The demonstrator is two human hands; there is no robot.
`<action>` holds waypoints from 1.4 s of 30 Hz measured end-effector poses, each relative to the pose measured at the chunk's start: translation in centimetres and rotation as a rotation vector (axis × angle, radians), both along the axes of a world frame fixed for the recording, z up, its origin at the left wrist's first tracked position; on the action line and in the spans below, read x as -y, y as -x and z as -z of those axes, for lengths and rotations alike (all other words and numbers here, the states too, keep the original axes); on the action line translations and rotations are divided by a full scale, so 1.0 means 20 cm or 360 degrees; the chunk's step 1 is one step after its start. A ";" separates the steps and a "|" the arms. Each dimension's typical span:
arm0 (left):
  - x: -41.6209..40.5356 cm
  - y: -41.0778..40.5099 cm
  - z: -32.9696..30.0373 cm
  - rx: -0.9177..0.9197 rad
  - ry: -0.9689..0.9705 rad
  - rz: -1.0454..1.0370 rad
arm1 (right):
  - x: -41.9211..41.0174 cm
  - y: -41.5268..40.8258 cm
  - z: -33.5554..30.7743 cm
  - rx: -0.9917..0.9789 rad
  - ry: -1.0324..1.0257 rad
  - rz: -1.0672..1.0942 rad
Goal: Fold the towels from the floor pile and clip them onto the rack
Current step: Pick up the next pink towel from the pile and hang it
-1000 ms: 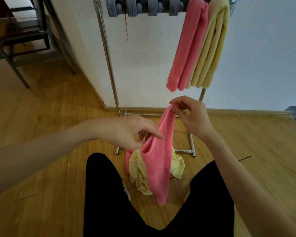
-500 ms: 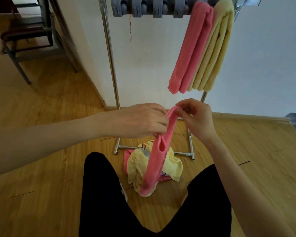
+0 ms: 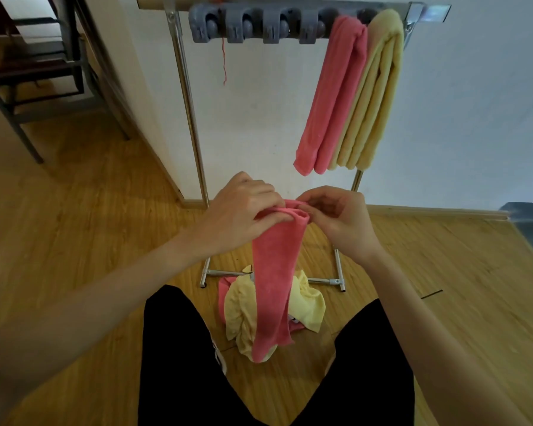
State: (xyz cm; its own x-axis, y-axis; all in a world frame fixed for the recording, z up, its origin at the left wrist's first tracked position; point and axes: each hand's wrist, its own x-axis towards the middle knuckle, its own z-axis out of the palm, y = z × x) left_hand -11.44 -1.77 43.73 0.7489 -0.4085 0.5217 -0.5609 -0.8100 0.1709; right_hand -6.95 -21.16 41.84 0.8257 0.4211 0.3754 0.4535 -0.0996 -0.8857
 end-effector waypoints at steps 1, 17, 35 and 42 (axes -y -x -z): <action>0.00 0.00 0.01 0.0009 0.0035 -0.0025 | 0.00 0.00 0.00 -0.0020 -0.0018 -0.0019; 0.08 -0.03 -0.05 0.0193 0.0252 -0.0201 | -0.03 0.02 -0.03 0.0059 -0.0130 0.0096; -0.02 -0.04 0.57 -0.1122 0.1429 -0.0321 | -0.12 -0.12 -0.12 -0.0289 -0.0302 0.0320; -0.03 -0.15 0.84 -0.1419 0.1202 -0.0356 | -0.08 -0.09 -0.18 -0.0455 -0.0441 0.0406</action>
State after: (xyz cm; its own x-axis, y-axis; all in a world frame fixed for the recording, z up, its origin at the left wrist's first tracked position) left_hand -8.39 -1.27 26.96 0.9854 -0.0356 -0.1667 0.1387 -0.4016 0.9052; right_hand -5.17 -19.52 45.34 0.9764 0.1071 0.1875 0.1793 0.0817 -0.9804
